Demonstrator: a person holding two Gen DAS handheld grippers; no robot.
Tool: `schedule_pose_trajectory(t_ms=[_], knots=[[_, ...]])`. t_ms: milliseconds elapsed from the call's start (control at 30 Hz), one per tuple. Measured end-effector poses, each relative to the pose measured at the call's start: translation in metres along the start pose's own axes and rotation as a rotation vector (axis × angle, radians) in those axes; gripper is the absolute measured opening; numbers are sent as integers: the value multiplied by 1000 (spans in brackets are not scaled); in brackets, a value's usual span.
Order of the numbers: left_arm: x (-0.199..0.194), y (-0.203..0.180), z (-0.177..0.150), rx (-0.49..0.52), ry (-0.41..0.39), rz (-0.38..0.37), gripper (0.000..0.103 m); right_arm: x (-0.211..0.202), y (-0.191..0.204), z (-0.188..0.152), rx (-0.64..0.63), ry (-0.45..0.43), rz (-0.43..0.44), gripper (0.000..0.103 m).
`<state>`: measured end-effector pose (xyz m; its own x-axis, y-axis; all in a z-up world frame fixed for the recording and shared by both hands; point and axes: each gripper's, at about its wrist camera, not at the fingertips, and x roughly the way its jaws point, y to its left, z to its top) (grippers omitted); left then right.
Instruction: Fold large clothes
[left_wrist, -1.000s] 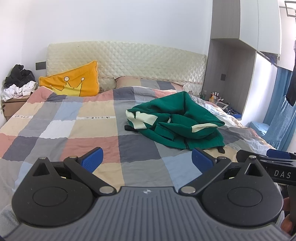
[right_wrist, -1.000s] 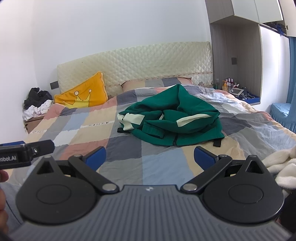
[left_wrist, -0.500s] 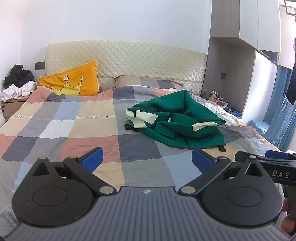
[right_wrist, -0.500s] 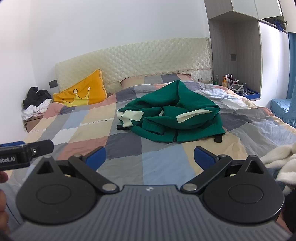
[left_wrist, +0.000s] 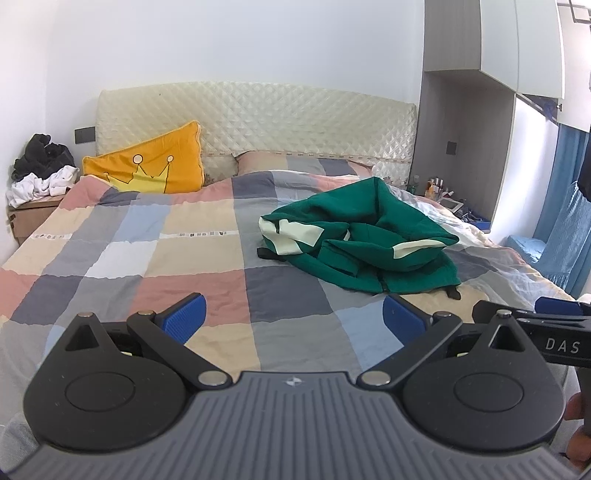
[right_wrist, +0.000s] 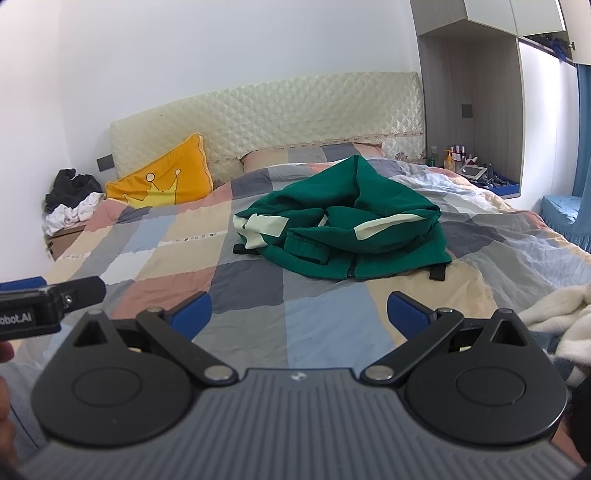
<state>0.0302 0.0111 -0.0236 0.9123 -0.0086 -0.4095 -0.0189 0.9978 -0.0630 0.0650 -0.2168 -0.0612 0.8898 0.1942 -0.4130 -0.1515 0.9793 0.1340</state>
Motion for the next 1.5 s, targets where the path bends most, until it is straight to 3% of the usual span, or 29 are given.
schedule_pose_trajectory(t_ms=[667, 1067, 1500], knots=[[6, 3, -6, -15, -6, -42, 103, 10, 4, -5, -12, 15, -14, 103], [49, 8, -17, -34, 24, -68, 103, 43, -3, -23, -13, 11, -58, 103], [114, 13, 3, -24, 39, -55, 103, 94, -17, 5, 51, 7, -58, 103]])
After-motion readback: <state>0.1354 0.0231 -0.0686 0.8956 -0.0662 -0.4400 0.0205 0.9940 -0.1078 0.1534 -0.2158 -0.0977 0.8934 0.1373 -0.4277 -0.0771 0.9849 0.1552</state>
